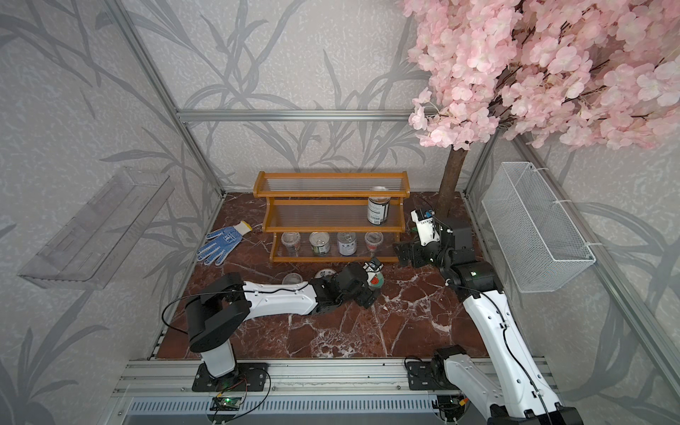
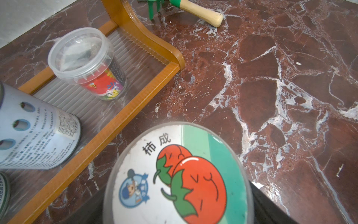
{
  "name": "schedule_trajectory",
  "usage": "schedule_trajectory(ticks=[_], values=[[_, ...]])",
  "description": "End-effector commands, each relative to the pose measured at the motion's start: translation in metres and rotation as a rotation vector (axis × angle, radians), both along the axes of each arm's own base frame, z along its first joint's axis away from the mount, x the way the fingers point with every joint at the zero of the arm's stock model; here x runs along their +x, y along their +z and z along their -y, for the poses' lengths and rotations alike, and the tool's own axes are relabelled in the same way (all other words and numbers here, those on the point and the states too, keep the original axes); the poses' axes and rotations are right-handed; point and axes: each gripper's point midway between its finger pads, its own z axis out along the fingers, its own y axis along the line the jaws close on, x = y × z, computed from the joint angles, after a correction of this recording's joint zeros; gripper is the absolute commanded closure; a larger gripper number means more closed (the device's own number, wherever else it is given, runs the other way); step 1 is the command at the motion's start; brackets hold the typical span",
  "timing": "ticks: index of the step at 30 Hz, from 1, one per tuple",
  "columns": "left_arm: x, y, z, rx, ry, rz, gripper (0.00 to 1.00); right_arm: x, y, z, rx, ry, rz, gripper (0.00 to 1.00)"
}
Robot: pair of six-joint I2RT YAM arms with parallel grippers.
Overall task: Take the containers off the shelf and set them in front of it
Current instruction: Place the container at the center of the board.
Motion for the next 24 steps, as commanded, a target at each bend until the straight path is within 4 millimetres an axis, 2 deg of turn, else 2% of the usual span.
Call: schedule_trajectory(ticks=[1,7,15,20,24], values=[[0.006,0.014,0.008,-0.037,0.007,0.019,0.07,-0.001,-0.001,-0.001,0.005,0.013,0.006,0.01],[0.009,0.018,0.007,-0.041,0.016,0.014,0.04,-0.003,-0.003,0.001,0.006,0.008,0.005,0.01],[0.012,0.017,0.002,-0.003,0.017,0.026,0.04,-0.003,-0.004,0.001,0.011,0.007,0.003,0.01],[0.008,0.038,0.002,-0.031,-0.004,0.037,0.02,-0.003,-0.004,-0.001,0.022,0.016,-0.001,0.01],[0.005,0.06,-0.008,-0.022,0.004,0.043,0.0,-0.002,-0.003,-0.003,0.039,0.016,0.001,0.01]])
